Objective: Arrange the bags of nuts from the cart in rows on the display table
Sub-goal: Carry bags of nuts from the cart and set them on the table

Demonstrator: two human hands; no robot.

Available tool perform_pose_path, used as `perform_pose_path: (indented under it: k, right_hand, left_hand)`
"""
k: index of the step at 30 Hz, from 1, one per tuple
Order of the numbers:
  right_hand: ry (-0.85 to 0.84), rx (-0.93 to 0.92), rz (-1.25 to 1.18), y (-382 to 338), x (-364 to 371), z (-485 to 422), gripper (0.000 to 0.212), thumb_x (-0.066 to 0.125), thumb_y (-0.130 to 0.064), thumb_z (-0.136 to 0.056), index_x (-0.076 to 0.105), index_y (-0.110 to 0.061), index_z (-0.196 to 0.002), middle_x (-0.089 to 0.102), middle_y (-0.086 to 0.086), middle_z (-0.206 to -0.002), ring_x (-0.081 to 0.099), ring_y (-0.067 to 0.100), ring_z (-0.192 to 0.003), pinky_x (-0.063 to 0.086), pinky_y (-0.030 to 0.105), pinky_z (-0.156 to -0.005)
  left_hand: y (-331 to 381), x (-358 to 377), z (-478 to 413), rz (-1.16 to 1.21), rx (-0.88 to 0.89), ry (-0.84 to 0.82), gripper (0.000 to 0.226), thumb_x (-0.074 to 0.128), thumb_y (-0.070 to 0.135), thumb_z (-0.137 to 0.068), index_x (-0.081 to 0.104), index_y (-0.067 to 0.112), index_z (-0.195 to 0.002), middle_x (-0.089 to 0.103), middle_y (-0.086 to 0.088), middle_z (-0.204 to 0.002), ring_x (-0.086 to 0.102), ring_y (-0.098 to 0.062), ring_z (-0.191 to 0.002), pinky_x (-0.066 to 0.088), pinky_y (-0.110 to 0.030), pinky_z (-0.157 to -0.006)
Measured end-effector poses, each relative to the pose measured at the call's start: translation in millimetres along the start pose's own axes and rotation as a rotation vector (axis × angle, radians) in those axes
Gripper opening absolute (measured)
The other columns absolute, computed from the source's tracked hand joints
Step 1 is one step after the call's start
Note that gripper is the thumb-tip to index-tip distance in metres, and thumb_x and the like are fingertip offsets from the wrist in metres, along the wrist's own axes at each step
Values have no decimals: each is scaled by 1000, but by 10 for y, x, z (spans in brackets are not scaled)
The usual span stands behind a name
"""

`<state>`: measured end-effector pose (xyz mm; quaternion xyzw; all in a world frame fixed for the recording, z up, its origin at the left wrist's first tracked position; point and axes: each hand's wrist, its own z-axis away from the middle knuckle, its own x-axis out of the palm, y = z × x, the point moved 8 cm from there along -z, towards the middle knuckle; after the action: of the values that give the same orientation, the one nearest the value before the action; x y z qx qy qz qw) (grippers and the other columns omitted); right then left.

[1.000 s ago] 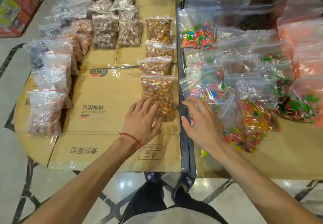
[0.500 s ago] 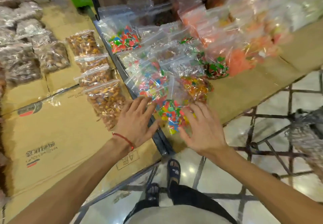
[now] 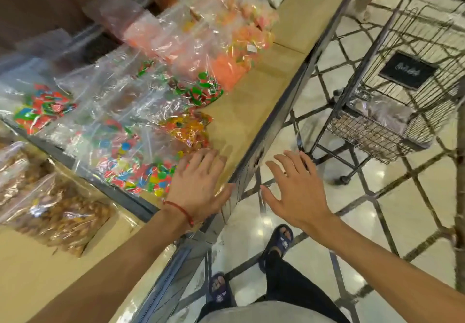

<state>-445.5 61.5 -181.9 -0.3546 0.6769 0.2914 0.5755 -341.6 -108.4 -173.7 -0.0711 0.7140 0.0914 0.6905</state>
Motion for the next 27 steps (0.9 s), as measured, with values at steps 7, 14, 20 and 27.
perform_pose_path:
  k: [7,14,20,27]
  right_hand:
    - [28,164,-6,1312,108,17,49,60,-50,-97,68,-13,-129,67,10,-132,55,34,-134,36,52,-118]
    - [-42,326,-10,2797,187,-42,53,51,-53,-99,66,-17,-136,65,9,-138,53,34,-138,37,54,-118]
    - [-66,490,29,3749,227,-138,51,51,-51,-100,66,-17,-133,65,10,-137,53,35,-136,34,53,-121]
    - [-54,711,74,4606,335,-473,50,52,-50,-99,67,-14,-132,67,12,-134,56,35,-132,40,53,-116]
  left_hand:
    - [941,102,-1184,20,189,-8,61,48,60,-93,60,18,-136,60,-7,-137,54,-29,-131,48,-45,-98]
    - [2036,307,-2423,21,370,-67,63,49,60,-94,60,15,-135,60,-11,-140,53,-34,-134,46,-48,-106]
    - [2667,476,-3350,39,467,-111,62,51,61,-92,60,19,-138,60,-8,-141,52,-31,-137,45,-46,-107]
    - [3148,703,-4635,29,646,-186,68,40,62,-93,56,20,-144,59,-8,-145,51,-30,-138,45,-48,-109]
